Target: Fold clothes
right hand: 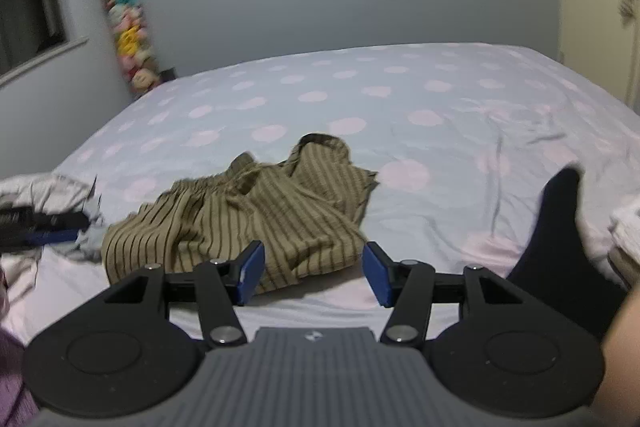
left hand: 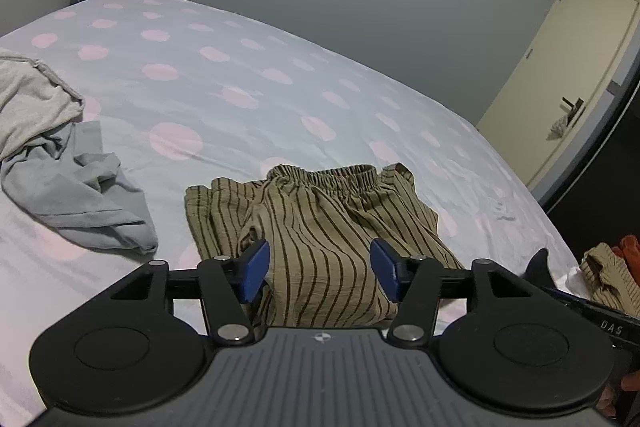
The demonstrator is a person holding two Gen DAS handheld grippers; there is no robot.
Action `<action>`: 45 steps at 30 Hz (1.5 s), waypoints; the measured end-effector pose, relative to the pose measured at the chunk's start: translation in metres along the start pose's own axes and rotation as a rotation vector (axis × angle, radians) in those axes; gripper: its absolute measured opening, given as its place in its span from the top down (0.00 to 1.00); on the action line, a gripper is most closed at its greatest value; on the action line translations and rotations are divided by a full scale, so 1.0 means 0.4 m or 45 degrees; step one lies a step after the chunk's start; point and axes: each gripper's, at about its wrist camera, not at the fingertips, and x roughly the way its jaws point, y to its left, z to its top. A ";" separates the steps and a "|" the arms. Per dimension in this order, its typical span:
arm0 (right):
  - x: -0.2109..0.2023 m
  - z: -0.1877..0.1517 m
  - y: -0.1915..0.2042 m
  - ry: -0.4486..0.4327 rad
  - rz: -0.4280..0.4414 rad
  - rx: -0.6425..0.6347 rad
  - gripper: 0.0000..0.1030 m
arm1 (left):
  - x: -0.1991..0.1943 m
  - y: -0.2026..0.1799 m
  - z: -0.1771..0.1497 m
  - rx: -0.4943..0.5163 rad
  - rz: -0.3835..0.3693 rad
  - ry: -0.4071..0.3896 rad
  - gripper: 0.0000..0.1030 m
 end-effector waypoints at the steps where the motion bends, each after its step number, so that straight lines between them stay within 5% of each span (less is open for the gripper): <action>1: -0.002 0.003 -0.007 -0.004 -0.005 0.020 0.35 | -0.001 0.002 0.000 -0.008 0.004 0.000 0.46; 3: -0.001 0.010 -0.017 -0.010 -0.004 0.045 0.25 | 0.000 0.004 0.000 -0.017 0.023 0.000 0.41; 10: 0.072 0.034 -0.041 0.049 0.039 0.063 0.22 | 0.035 0.030 -0.003 -0.069 0.116 0.044 0.30; 17: 0.175 0.018 -0.040 0.059 0.102 0.103 0.22 | 0.077 0.064 -0.004 -0.173 0.098 0.044 0.29; 31: 0.460 0.106 -0.048 0.172 0.154 -0.005 0.08 | 0.259 0.111 0.003 -0.208 0.381 0.123 0.28; 43: 0.632 0.116 -0.048 0.234 0.155 -0.072 0.05 | 0.331 0.094 -0.011 0.072 0.457 0.050 0.20; 45: 0.629 0.108 -0.031 0.217 0.148 -0.124 0.11 | 0.338 0.090 -0.011 0.086 0.463 0.044 0.21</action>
